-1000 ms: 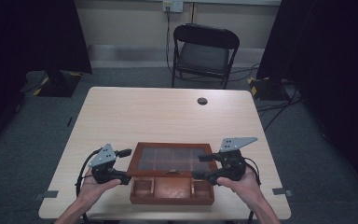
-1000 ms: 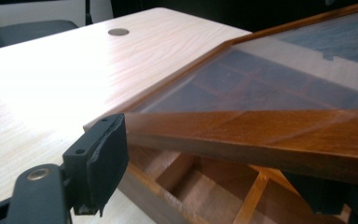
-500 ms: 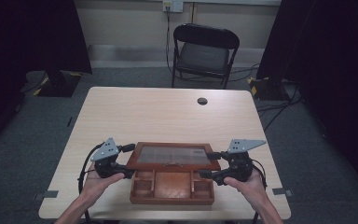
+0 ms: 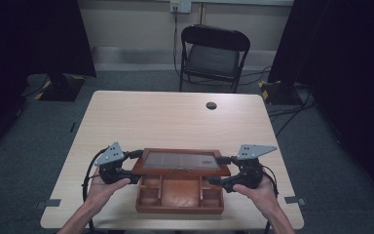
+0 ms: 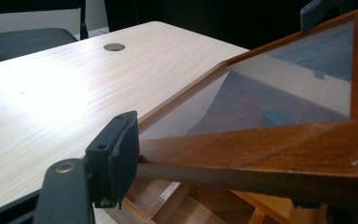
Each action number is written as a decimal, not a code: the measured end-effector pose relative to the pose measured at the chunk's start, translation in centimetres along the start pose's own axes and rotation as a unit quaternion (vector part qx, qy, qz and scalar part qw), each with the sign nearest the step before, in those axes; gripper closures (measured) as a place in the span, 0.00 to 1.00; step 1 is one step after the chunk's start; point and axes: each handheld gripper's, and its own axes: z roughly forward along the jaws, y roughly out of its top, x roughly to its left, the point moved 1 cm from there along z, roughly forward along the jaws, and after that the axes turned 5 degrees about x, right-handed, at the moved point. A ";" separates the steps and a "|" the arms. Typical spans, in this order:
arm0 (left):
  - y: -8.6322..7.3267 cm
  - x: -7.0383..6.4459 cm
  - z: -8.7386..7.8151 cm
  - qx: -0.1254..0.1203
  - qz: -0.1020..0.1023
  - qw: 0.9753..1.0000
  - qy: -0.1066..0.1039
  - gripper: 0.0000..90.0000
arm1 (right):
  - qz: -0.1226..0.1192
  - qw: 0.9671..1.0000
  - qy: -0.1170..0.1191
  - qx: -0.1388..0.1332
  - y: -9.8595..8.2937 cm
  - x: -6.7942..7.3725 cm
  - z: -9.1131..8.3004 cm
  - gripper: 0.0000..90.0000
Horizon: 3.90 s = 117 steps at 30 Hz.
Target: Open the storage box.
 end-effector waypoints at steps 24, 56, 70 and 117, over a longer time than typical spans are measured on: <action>0.8 0.5 -0.1 0.004 -0.012 1.000 -0.014 0.39 | 0.001 0.999 -0.033 -0.004 -0.1 -1.3 -0.1 0.25; 2.0 2.9 0.9 -0.024 -0.057 0.998 -0.013 0.45 | 0.034 0.997 -0.042 -0.047 1.5 -4.6 0.9 0.48; 2.8 3.6 1.3 -0.011 -0.050 0.999 -0.017 0.48 | 0.027 0.998 -0.042 -0.048 2.1 -5.3 1.7 0.50; 2.7 7.1 3.9 -0.002 -0.074 0.997 0.003 0.61 | 0.071 0.993 -0.073 -0.054 1.5 -9.9 4.4 0.55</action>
